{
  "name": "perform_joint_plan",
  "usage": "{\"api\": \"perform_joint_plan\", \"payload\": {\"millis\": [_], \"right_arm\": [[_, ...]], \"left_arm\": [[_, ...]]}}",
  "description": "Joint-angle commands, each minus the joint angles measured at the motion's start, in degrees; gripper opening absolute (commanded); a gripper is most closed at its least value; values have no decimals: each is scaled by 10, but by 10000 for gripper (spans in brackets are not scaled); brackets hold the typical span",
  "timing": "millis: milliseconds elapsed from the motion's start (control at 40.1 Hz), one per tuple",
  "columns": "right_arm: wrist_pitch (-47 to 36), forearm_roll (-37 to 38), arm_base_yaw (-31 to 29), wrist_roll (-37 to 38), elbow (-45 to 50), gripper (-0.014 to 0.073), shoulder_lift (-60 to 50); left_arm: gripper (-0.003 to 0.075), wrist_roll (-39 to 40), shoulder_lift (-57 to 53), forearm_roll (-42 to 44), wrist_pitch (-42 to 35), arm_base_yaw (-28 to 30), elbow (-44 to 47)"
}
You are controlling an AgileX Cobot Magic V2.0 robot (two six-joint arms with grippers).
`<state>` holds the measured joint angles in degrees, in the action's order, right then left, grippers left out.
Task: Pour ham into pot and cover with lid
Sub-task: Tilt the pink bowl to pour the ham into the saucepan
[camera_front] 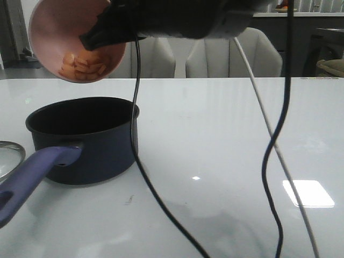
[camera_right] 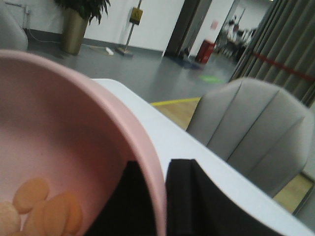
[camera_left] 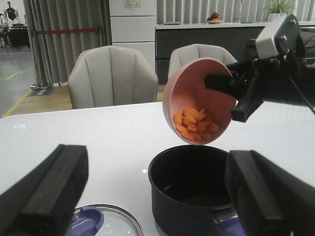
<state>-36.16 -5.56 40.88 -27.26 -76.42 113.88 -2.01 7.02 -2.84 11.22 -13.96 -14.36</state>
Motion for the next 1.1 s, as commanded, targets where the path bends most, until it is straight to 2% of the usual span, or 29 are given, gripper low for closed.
{"api": "perform_joint_plan", "payload": {"millis": [0, 200, 324, 549, 623, 673, 773, 823, 998, 1072], "right_arm": [[-151, 14, 9, -84, 4, 135, -24], [-326, 15, 27, -252, 27, 135, 11], [-354, 16, 27, -279, 27, 135, 29], [-365, 13, 27, -279, 27, 135, 49], [-354, 2, 27, -228, 27, 135, 48], [-347, -16, 27, -168, 27, 135, 45], [-288, -73, 27, -74, 26, 135, 24], [-216, -102, 27, -56, 24, 135, 4], [23, -208, 22, -52, 5, 135, -85], [100, -237, 14, -52, 5, 135, -123]], "left_arm": [[603, 0, 5, -5, -49, -4, -15], [603, 0, 4, -5, -49, -4, -15], [603, 0, 4, -5, -49, -4, -15], [603, 0, 4, -5, -49, -4, -15], [603, 0, 4, -5, -49, -4, -15], [603, 0, 4, -5, -49, -4, -15], [603, 0, 4, -5, -49, -4, -15], [603, 0, 4, -5, -49, -4, -15], [603, 0, 4, -5, -49, -4, -15], [603, 0, 4, -5, -49, -4, -15]]}}
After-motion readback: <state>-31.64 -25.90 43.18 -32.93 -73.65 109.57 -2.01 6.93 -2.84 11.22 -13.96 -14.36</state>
